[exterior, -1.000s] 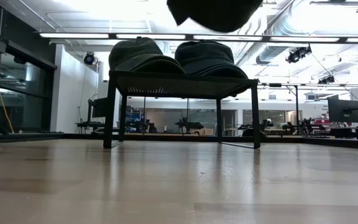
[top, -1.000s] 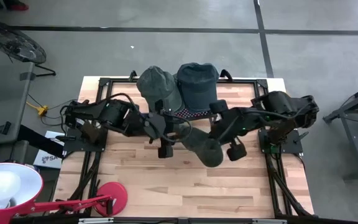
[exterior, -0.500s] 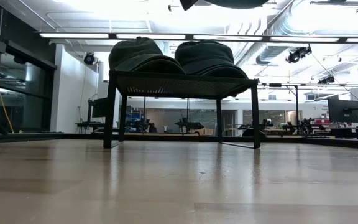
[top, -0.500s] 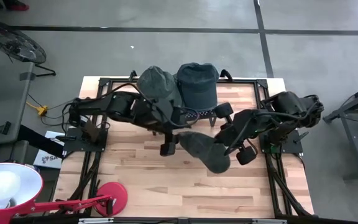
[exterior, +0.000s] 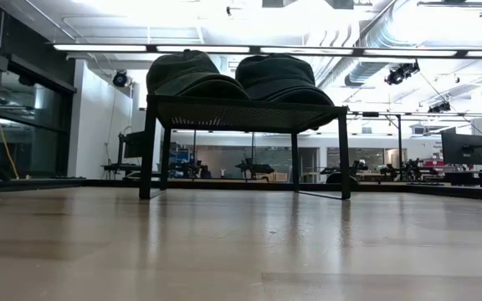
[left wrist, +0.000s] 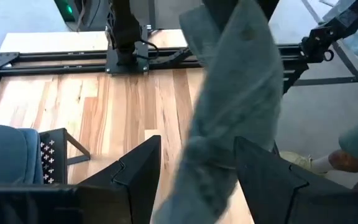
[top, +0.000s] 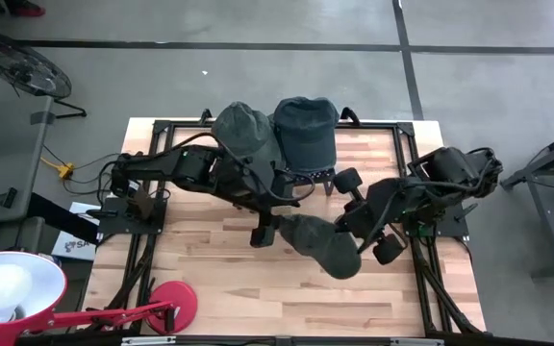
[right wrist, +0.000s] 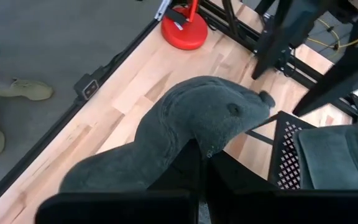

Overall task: Pick & Place hat
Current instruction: Stack the dark green cap on top of the dark green cap on the shelf

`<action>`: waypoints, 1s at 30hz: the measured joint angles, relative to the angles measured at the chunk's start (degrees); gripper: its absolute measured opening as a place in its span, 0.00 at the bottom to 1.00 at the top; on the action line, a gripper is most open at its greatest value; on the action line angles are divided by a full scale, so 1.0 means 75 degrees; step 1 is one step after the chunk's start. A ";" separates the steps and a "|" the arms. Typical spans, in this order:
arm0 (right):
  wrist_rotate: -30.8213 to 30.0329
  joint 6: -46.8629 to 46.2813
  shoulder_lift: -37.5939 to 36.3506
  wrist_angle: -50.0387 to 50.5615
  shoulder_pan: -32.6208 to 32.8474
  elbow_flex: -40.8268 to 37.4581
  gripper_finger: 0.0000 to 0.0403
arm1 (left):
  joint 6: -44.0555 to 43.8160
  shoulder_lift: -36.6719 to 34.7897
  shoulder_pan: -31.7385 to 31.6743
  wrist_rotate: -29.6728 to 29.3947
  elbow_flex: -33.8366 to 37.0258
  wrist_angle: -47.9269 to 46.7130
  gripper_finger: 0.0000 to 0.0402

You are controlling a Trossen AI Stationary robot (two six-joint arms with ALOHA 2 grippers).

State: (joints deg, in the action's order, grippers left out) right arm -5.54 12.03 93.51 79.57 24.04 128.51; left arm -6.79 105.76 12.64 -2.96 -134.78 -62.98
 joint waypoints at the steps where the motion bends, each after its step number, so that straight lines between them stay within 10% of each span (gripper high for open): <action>1: 0.0001 0.0000 0.0000 0.0013 0.0039 0.0000 0.00 | -0.0011 0.0008 0.0000 0.0000 0.0000 0.0014 0.49; 30: -0.0474 -0.0152 0.0003 0.0041 0.0183 -0.0001 0.00 | -0.0565 0.0306 0.0018 0.1146 0.0058 0.0404 0.42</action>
State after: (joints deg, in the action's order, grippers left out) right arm -9.10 10.89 93.54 79.87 25.41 128.51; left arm -11.03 108.05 12.78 5.64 -134.34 -59.95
